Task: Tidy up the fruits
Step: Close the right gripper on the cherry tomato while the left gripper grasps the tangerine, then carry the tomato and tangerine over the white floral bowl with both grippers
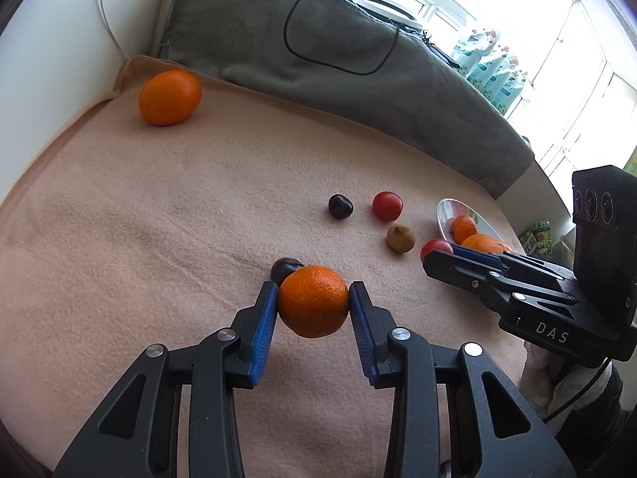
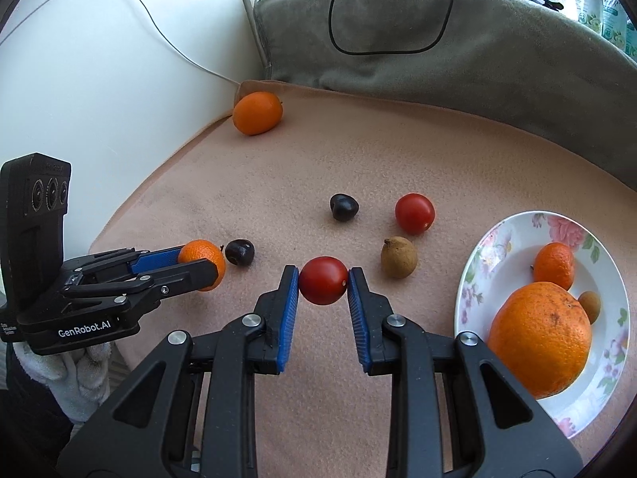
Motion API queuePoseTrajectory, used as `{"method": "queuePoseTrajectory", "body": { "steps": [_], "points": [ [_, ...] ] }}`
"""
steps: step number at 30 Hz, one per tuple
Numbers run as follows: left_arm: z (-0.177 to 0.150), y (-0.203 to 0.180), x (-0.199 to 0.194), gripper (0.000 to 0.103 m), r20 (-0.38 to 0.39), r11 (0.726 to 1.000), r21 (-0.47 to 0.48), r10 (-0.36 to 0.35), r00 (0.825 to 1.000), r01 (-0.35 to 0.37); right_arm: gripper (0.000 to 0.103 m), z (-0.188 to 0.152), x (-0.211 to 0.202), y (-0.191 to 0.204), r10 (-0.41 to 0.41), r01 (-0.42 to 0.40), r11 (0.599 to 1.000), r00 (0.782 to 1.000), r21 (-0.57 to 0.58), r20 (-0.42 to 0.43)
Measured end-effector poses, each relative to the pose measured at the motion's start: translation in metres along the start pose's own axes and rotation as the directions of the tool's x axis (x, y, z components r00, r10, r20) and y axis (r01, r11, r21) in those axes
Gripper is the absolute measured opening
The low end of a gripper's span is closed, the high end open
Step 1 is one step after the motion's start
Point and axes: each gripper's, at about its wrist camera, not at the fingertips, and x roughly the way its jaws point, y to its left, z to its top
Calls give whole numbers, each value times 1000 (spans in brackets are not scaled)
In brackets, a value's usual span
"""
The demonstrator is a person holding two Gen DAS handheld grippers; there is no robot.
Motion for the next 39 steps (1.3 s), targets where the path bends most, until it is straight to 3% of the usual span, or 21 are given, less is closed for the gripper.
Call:
{"method": "queuePoseTrajectory", "body": {
  "steps": [25,39],
  "points": [
    [30,-76,25,35,9,986,123,-111,994,109,26,-25,-78,-71,-122,107,983,988,148,99],
    [43,-118,50,35,-21,971,185,-150,988,152,26,-46,-95,-116,-190,165,960,977,227,95]
  ]
}}
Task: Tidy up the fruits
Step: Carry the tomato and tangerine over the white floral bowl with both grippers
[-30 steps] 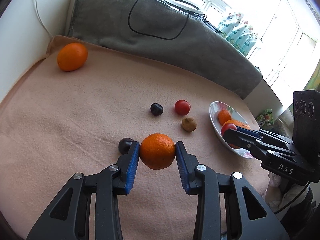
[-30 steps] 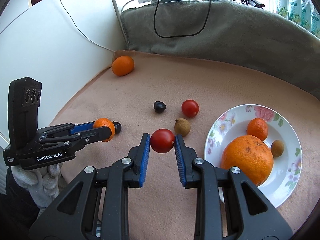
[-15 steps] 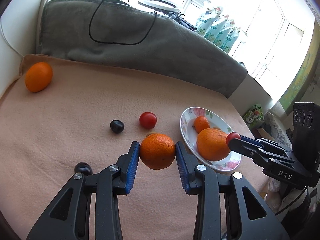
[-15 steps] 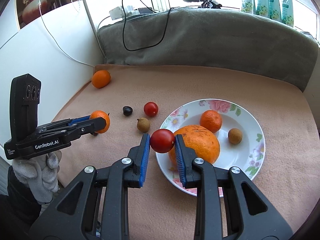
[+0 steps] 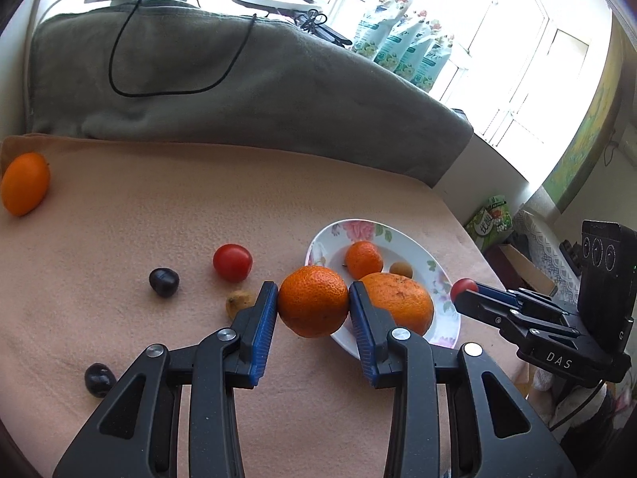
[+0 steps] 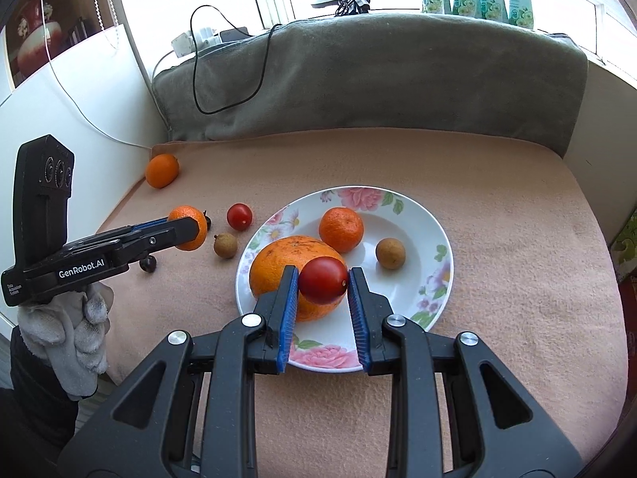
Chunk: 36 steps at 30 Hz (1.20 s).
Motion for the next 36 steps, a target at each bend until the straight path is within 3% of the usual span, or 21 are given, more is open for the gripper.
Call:
{"method": "queuePoseTrajectory", "body": {
  "steps": [20,36],
  "points": [
    [18,-41,38,35,-29,988,152,36,999,-31,26,-5,8,-32,-31,31,998,999,54,-15],
    [23,-41,51,35,-54,987,157,51,997,-42,27,-4,17,-38,-18,21,997,999,69,-33]
  ]
}}
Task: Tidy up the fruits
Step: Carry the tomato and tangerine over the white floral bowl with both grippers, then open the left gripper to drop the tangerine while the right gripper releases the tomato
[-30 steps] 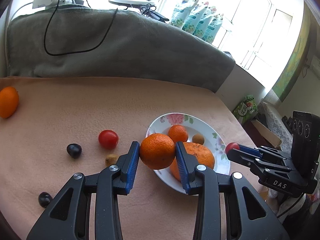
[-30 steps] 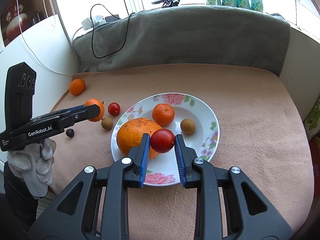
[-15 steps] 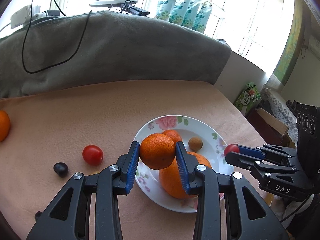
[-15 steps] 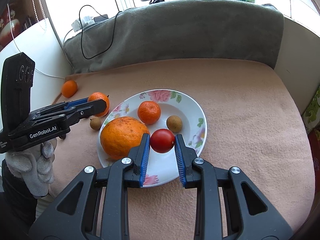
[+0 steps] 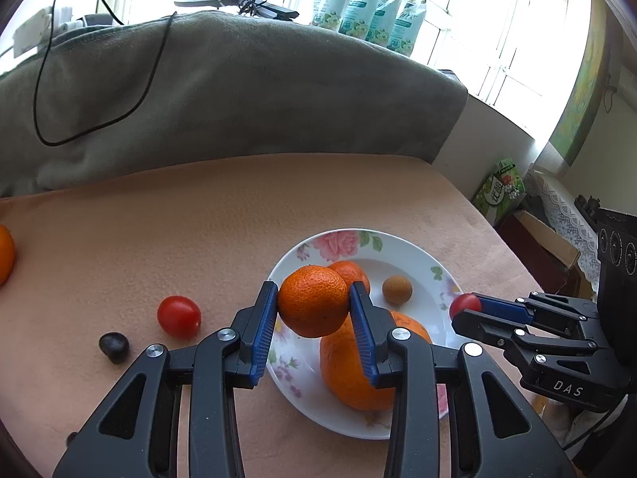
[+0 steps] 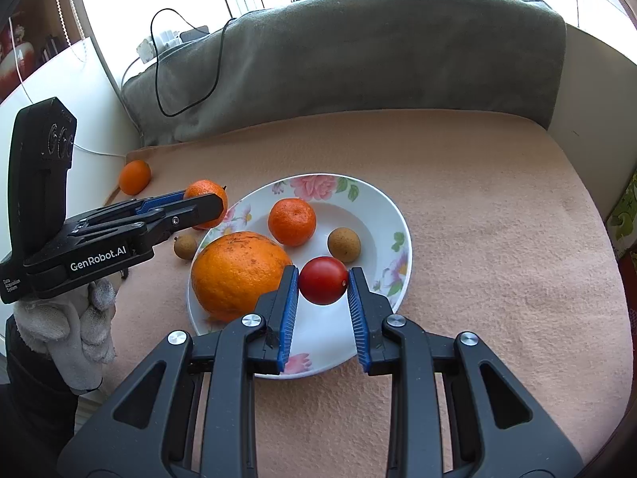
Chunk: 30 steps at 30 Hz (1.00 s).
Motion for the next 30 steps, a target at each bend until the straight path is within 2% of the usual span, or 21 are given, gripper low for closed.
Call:
{"method": "queuePoseTrajectory", "body": {
  "steps": [17,20,21,24,25,27,30],
  "points": [
    [1,1,-3,36,7,1000,-11,-12,1000,12,28,0,4,6,7,-7,1000,1000,-16,-6],
    [2,1,-5,44,13,1000,-11,-15,1000,16,29,1,3,6,7,-7,1000,1000,-14,-2],
    [2,1,-6,44,17,1000,-10,-17,1000,17,31,1,3,6,6,-6,1000,1000,-14,-2],
    [4,-2,-9,45,24,1000,-3,-16,1000,16,56,2,0,7,3,-3,1000,1000,-19,8],
    [5,-2,-9,45,25,1000,-1,-15,1000,15,58,1,-1,8,3,-3,1000,1000,-21,12],
    [5,-2,-11,55,30,1000,-2,-14,999,14,58,2,-2,9,5,-5,1000,1000,-25,14],
    [6,-2,-13,58,37,1000,-4,-10,999,11,64,2,-4,11,-1,1,1000,1000,-30,14]
  ]
}}
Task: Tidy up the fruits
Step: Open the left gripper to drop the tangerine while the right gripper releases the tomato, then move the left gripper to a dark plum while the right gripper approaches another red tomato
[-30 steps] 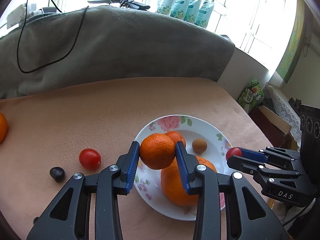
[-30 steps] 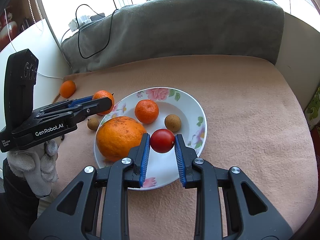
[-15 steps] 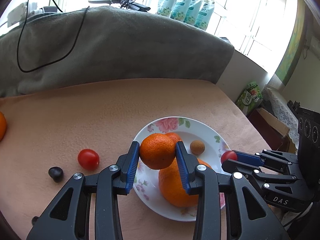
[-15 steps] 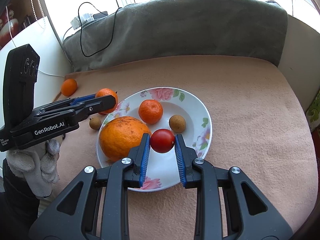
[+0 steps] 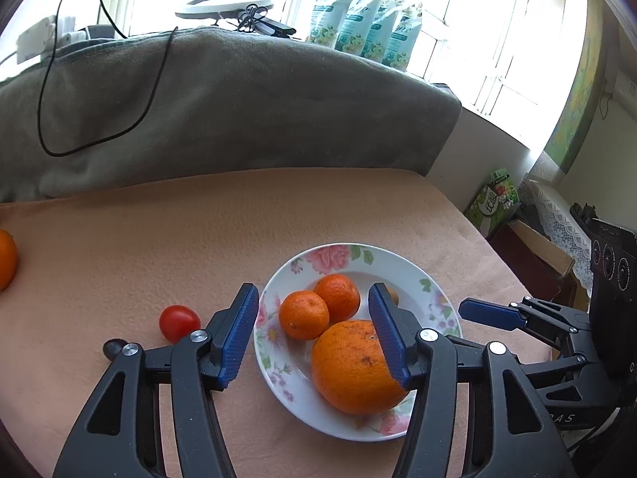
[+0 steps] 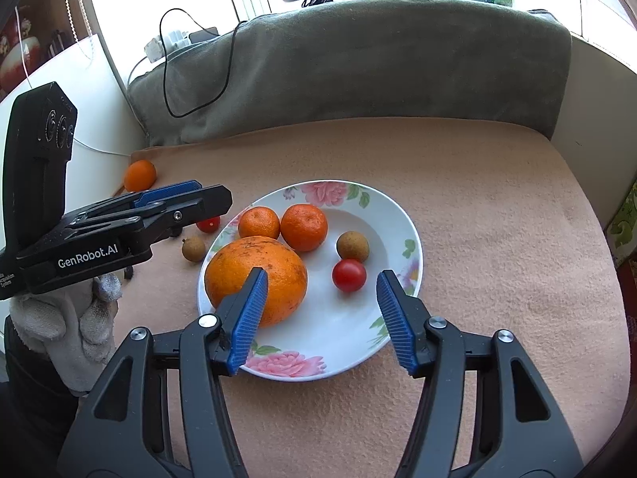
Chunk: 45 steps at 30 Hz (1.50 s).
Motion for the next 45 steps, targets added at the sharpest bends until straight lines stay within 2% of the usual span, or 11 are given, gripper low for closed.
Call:
{"method": "queuePoseTrajectory", "body": {
  "steps": [1,3,6,28,38,45],
  "points": [
    [0,0,-1,61,2,1000,0,2,1000,-2,70,0,0,1,-2,2,1000,1000,-2,1],
    [0,-1,-2,68,10,1000,2,5,1000,-5,75,-1,-2,2,-5,5,1000,1000,-6,5],
    [1,-2,-5,71,17,1000,1,17,1000,-17,75,-1,-3,3,-4,4,1000,1000,-8,6],
    [-5,10,-39,72,74,997,-2,78,994,-78,75,7,-8,23,13,-13,999,1000,-43,16],
    [-11,53,-70,72,110,987,-67,151,982,-145,75,23,-8,37,70,-69,996,997,-52,22],
    [-28,95,-95,72,111,966,-143,232,966,-215,75,35,1,60,107,-106,988,994,-112,1]
  ]
}}
